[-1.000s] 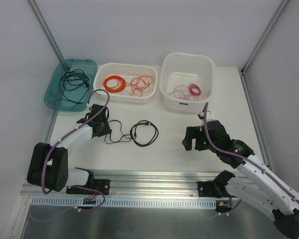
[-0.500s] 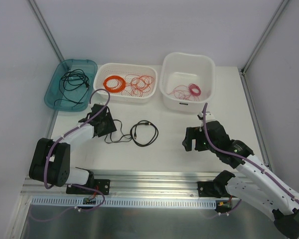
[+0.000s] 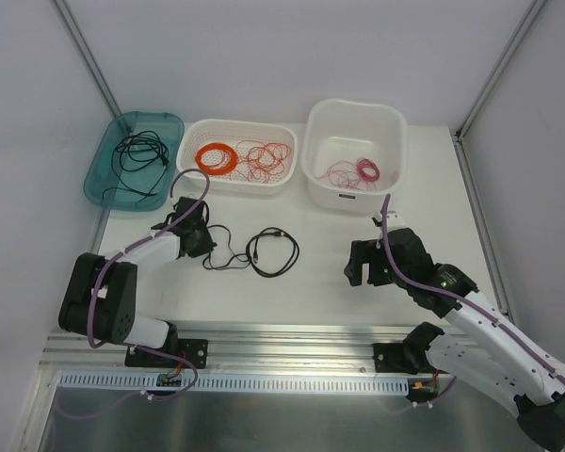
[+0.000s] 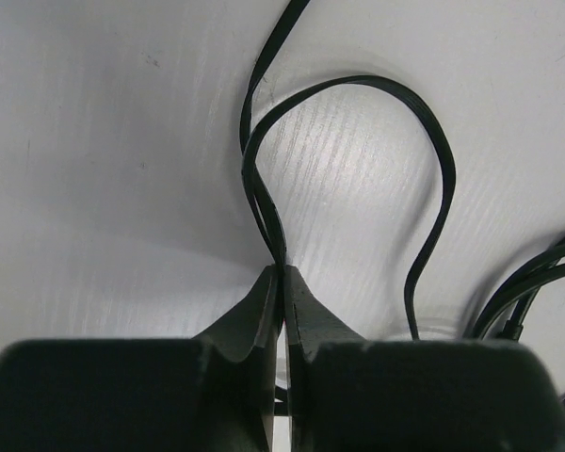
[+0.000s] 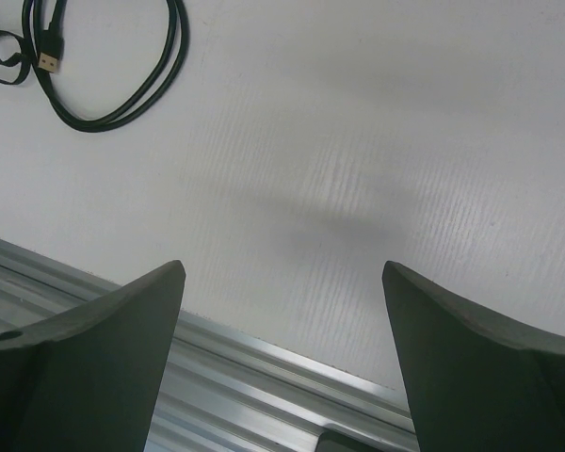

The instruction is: Untangle the cables

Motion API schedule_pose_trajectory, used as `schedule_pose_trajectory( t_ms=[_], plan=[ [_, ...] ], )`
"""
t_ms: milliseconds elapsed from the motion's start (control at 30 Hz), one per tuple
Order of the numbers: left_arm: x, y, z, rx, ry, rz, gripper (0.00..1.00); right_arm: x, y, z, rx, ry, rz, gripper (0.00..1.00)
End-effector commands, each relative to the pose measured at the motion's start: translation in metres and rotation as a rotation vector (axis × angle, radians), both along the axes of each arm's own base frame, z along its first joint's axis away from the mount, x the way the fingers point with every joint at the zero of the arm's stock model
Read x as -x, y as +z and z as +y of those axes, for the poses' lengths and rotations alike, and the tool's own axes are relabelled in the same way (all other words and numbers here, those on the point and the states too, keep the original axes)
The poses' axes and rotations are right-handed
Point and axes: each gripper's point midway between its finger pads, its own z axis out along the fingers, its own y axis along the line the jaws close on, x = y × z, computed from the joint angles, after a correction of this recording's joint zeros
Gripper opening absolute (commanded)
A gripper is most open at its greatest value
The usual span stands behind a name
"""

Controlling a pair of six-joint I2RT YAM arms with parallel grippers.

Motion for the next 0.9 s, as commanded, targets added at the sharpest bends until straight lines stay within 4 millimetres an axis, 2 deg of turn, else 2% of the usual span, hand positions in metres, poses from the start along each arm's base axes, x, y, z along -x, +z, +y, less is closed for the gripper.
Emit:
schedule_pose_trajectory(
  t_ms=[0, 133, 200, 233, 267, 300, 367, 400, 467, 500, 567, 600, 667, 700, 767, 800, 867],
  plan=[
    [-0.005, 0.012, 0.003, -0.001, 0.007, -0.039, 0.0, -0.002, 0.004, 0.0, -0.009, -0.003, -0.02, 0.91],
    [-0.014, 0.051, 0.007, -0.025, -0.014, -0.147, 0.0, -0.002, 0.006, -0.001, -0.008, -0.005, -0.03, 0.91],
    [-0.026, 0.092, 0.01, -0.049, -0.031, -0.25, 0.0, -0.003, 0.005, -0.001, -0.005, -0.003, -0.03, 0.91],
    [-0.025, 0.103, 0.012, -0.061, -0.041, -0.261, 0.0, -0.003, 0.005, -0.001, -0.003, -0.005, -0.03, 0.91],
    [-0.028, 0.123, 0.012, -0.067, -0.052, -0.309, 0.0, -0.003, 0.004, -0.001, -0.003, -0.002, -0.028, 0.91],
    [-0.037, 0.153, 0.012, -0.081, -0.075, -0.373, 0.0, -0.003, 0.003, -0.001, -0.001, -0.005, -0.026, 0.91],
    [-0.038, 0.185, 0.013, -0.098, -0.1, -0.421, 0.0, -0.003, 0.004, 0.0, 0.0, 0.0, -0.026, 0.91],
    [-0.046, 0.219, 0.014, -0.113, -0.116, -0.489, 0.0, -0.003, 0.004, 0.0, 0.0, 0.002, -0.028, 0.91],
    [-0.047, 0.247, 0.018, -0.137, -0.124, -0.522, 0.0, -0.004, 0.004, -0.001, 0.006, 0.002, -0.029, 0.91],
    [-0.051, 0.281, 0.021, -0.153, -0.129, -0.588, 0.0, -0.004, 0.005, -0.001, 0.007, 0.003, -0.032, 0.91],
    [-0.054, 0.304, 0.028, -0.18, -0.118, -0.614, 0.0, -0.004, 0.004, -0.001, 0.012, 0.006, -0.029, 0.92],
    [-0.056, 0.333, 0.033, -0.199, -0.113, -0.672, 0.0, -0.003, 0.003, -0.002, 0.015, 0.005, -0.026, 0.92],
    [-0.063, 0.353, 0.045, -0.242, -0.085, -0.702, 0.0, -0.003, 0.001, -0.002, 0.021, 0.006, -0.025, 0.93],
    [-0.065, 0.374, 0.051, -0.272, -0.076, -0.744, 0.0, -0.003, 0.001, -0.003, 0.024, 0.007, -0.026, 0.93],
    [-0.077, 0.381, 0.071, -0.32, -0.03, -0.738, 0.0, -0.003, 0.001, -0.003, 0.026, 0.005, -0.028, 0.93],
    [-0.079, 0.394, 0.077, -0.328, -0.012, -0.762, 0.0, -0.003, 0.0, -0.004, 0.03, 0.003, -0.025, 0.93],
    [-0.092, 0.392, 0.099, -0.344, 0.04, -0.74, 0.0, -0.003, 0.0, -0.005, 0.035, 0.004, -0.025, 0.93]
  ],
)
